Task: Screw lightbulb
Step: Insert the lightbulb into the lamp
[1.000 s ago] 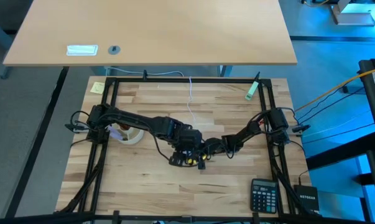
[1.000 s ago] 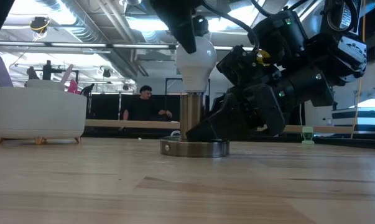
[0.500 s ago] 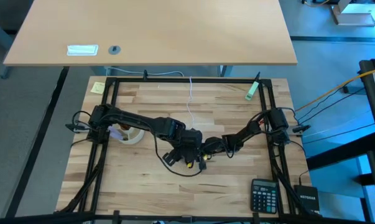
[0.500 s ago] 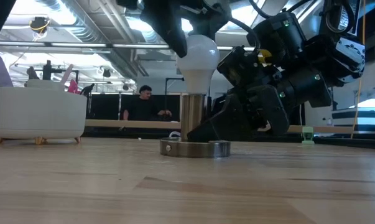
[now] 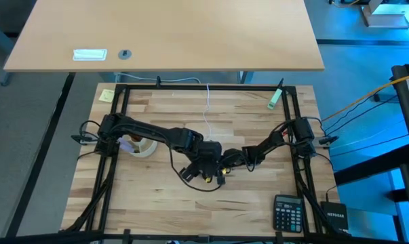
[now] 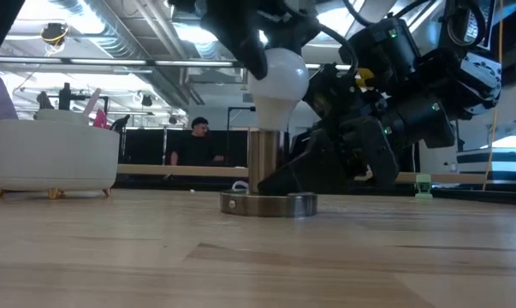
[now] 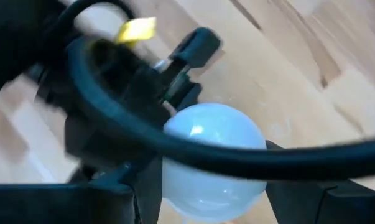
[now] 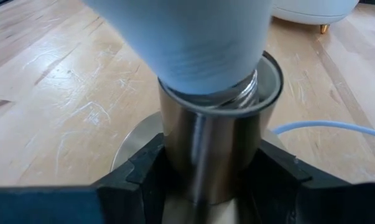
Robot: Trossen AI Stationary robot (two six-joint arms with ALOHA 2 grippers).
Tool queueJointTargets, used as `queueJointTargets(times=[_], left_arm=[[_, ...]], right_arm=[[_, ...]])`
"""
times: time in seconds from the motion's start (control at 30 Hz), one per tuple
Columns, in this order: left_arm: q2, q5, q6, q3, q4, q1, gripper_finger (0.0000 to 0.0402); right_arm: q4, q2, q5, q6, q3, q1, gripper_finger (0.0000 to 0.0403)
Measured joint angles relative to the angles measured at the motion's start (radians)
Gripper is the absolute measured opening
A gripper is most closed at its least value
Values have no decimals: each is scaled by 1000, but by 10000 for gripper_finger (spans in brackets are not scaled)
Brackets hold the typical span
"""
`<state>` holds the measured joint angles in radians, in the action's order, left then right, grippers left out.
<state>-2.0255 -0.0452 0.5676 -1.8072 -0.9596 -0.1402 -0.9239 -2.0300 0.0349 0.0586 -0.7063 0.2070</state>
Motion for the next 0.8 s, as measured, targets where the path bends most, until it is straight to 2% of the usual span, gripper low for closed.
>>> queueJointTargets(times=[0.23, 0.37, 0.53, 0.63, 0.8], left_arm=[[30, 27, -362, 1, 0, 1, 217], [44, 60, -499, 1, -6, -7, 215], [67, 129, -590, 14, 18, -32, 211], [101, 201, -627, 77, 82, -56, 211], [212, 203, -692, 252, 302, -81, 210]], right_arm=[[-2, 0, 17, 2, -1, 3, 182], [1, 0, 27, 0, -2, 3, 182], [3, 0, 41, -9, -2, 3, 182], [-1, 0, 42, -9, -2, 3, 182], [-7, 0, 42, -20, -3, 3, 182]])
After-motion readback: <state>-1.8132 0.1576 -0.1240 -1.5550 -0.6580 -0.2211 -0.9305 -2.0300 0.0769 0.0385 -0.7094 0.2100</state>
